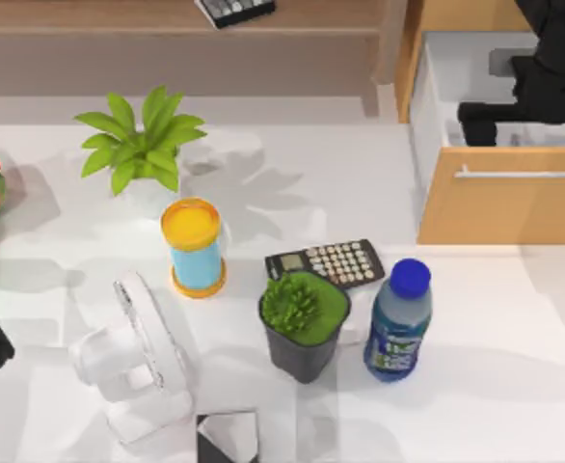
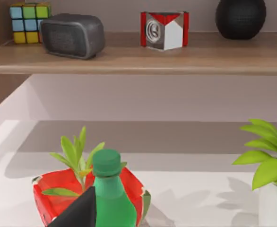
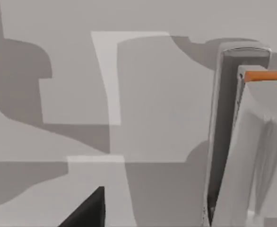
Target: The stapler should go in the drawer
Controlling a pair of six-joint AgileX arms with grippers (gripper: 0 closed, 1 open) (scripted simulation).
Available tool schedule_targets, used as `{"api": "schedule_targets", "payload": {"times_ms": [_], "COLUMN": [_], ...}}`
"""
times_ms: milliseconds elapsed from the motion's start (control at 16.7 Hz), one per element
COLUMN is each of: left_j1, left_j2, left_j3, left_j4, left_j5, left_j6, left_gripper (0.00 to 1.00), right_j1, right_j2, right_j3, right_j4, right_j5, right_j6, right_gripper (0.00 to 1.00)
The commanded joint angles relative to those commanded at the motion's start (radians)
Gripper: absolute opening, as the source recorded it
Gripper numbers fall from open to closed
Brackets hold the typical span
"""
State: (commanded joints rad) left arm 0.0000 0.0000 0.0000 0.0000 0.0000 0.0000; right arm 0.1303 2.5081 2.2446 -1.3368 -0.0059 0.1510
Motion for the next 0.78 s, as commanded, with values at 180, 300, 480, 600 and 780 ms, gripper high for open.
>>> {"api": "schedule_targets", "payload": {"times_ms": [180,300,480,600,780], "left_j1": [0.000,0.000,0.000,0.000,0.000], "left_j2": [0.000,0.000,0.000,0.000,0.000], "left_j3": [0.000,0.000,0.000,0.000,0.000], "left_j4": [0.000,0.000,0.000,0.000,0.000], "left_j5": [0.000,0.000,0.000,0.000,0.000], "left_j6": [0.000,0.000,0.000,0.000,0.000], "left_gripper": [1.00,1.00,1.00,1.00,1.00], "right_j1": [0.000,0.001,0.011,0.021,0.036], "right_j2": [0.000,-0.003,-0.037,-0.080,-0.168], "right_j3": [0.000,-0.005,-0.069,-0.148,-0.303], "right_j4": [0.000,0.005,0.074,0.166,0.359], "right_j5": [0.000,0.002,0.022,0.048,0.100], "right_j6": [0.000,-0.003,-0.040,-0.088,-0.187], "right_gripper": [1.00,1.00,1.00,1.00,1.00]}}
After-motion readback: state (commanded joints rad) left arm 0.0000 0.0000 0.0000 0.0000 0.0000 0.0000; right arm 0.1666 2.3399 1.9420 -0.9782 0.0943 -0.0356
